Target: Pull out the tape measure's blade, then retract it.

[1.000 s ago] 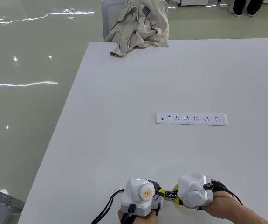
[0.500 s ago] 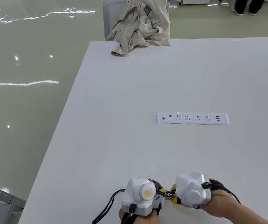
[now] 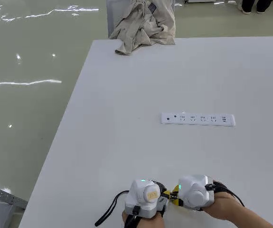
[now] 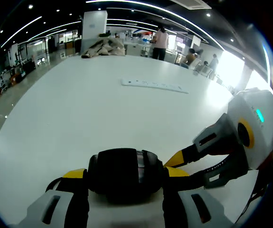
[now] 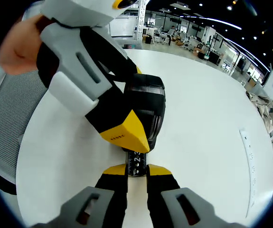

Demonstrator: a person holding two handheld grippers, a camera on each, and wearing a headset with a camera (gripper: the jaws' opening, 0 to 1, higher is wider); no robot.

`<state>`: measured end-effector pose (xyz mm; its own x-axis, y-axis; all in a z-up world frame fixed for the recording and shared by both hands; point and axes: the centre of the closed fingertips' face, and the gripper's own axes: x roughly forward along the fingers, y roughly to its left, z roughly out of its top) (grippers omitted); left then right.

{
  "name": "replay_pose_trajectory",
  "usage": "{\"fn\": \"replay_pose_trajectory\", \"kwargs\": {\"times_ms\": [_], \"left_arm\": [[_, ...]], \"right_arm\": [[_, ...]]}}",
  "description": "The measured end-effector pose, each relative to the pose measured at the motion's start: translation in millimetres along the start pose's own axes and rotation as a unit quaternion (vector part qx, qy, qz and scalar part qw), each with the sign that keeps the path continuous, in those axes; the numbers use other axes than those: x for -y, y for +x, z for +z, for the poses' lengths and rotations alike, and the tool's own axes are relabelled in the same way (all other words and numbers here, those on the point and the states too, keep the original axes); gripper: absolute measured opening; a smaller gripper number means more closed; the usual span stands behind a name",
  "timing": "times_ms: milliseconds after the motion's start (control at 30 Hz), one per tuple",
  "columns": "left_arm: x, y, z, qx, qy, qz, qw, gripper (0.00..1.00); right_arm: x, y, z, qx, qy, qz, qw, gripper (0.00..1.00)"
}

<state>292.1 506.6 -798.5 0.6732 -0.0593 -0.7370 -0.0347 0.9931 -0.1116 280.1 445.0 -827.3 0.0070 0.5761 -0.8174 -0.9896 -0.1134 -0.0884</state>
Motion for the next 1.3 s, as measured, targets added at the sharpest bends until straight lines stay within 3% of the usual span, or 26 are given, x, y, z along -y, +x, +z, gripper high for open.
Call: {"fn": "replay_pose_trajectory", "kwargs": {"times_ms": [800,1300], "left_arm": [[-0.2,-0.2,0.4,0.003,-0.002,0.002,1.0,0.6],[0.1,-0.9,0.8,0.004,-0.003,0.003,1.0,0.6]], "right_arm": [[-0.1,6.0,7.9,-0.003,-0.021,0.008,0.9997,0.15],[0.0,5.2,7.7,0.001,-0.012,0.01,0.9999,0.15]]}}
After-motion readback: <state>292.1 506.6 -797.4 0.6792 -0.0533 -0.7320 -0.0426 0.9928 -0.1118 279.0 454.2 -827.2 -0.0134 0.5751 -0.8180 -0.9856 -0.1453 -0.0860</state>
